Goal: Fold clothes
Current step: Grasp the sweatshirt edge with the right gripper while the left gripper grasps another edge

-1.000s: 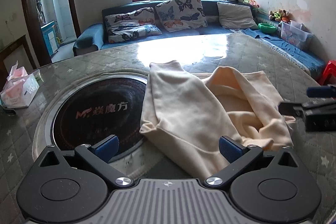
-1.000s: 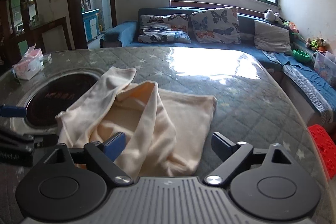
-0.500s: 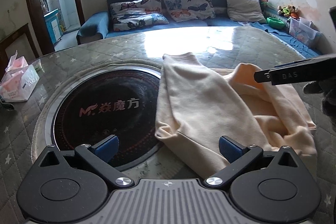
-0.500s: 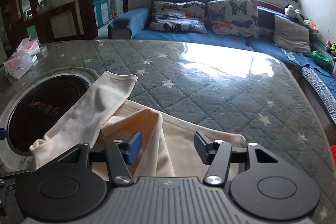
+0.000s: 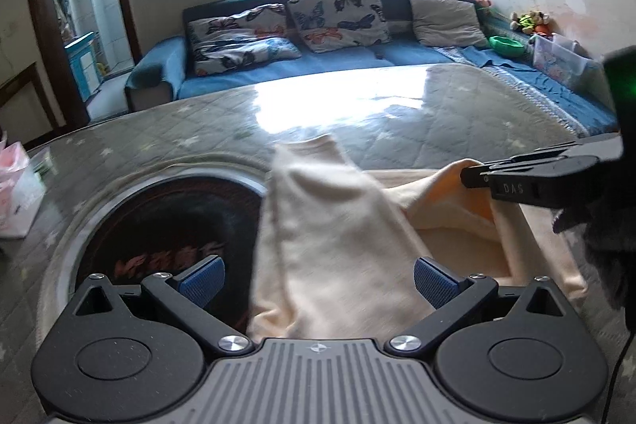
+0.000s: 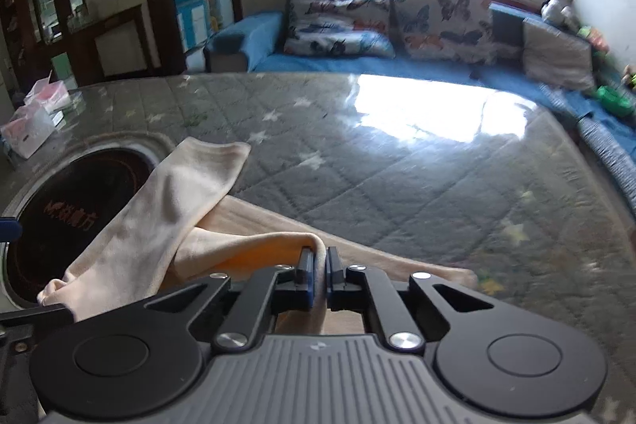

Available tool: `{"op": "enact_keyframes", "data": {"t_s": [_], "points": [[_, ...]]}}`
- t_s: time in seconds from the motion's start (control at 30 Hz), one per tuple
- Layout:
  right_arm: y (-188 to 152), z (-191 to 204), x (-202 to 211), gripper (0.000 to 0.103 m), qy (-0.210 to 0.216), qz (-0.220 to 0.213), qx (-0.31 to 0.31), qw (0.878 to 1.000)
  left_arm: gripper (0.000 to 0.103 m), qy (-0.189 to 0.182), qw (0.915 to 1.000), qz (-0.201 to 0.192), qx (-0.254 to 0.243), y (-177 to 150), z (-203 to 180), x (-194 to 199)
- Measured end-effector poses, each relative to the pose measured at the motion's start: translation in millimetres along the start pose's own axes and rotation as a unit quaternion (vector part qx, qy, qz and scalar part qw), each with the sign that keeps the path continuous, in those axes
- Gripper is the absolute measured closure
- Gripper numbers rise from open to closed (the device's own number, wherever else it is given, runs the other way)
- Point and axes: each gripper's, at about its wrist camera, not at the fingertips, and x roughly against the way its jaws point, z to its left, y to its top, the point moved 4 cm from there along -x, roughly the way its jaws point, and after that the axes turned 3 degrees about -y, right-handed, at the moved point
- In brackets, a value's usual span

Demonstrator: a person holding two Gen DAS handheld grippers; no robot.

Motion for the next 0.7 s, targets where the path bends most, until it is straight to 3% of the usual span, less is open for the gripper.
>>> {"op": "enact_keyframes", "data": {"t_s": [0.17,0.37,0.6,0.7], "points": [[-2.1,-25.1,33.8,0.099,-0.043,-0.035,-0.015,0.998,0.001,-0.024,0.9997,0.001,-0.003,9.4,-18.7,-16.9],[-35.0,-77.8,96.9,0.099,-0.126,-0.067,-0.072,0.987,0.007,-0.014,0.9998,0.015,-0.007,12.3,-26.2,-48.4],[-88.8,-114.2,127.7,0.096,-0.171,-0.033,-0.122,0.977,0.009,0.010,0.9999,0.011,0.004,25.9,-21.5,-72.5],[-106.9,-123.2,132.5,0.091,-0.181,-0.019,-0.139,0.973,0.016,0.011,0.9998,0.011,0.009,28.4,-15.6,-78.5]]}}
